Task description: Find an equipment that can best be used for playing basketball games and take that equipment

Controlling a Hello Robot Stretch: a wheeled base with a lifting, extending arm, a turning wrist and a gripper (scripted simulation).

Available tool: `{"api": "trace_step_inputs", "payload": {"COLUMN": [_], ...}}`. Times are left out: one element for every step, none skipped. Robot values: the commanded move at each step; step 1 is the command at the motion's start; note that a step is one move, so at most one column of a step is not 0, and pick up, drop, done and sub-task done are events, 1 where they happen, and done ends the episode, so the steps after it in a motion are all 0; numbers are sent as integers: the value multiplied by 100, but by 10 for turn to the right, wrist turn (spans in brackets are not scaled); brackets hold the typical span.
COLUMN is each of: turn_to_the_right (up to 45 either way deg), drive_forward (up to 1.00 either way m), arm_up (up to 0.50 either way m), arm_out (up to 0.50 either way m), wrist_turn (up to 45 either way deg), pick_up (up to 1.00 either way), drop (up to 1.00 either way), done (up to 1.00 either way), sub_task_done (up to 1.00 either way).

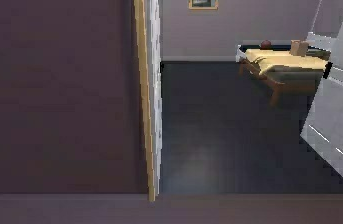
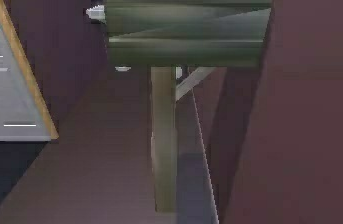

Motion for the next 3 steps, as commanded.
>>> {"api": "trace_step_inputs", "payload": {"turn_to_the_right": [30, 0, 240], "drive_forward": [0, 25, 0], "arm_up": [0, 0, 0], "arm_out": [0, 0, 0], "wrist_turn": [0, 0, 0], "pick_up": [0, 0, 0], "drop": [0, 0, 0], "done": [0, 0, 0], "sub_task_done": [0, 0, 0]}}
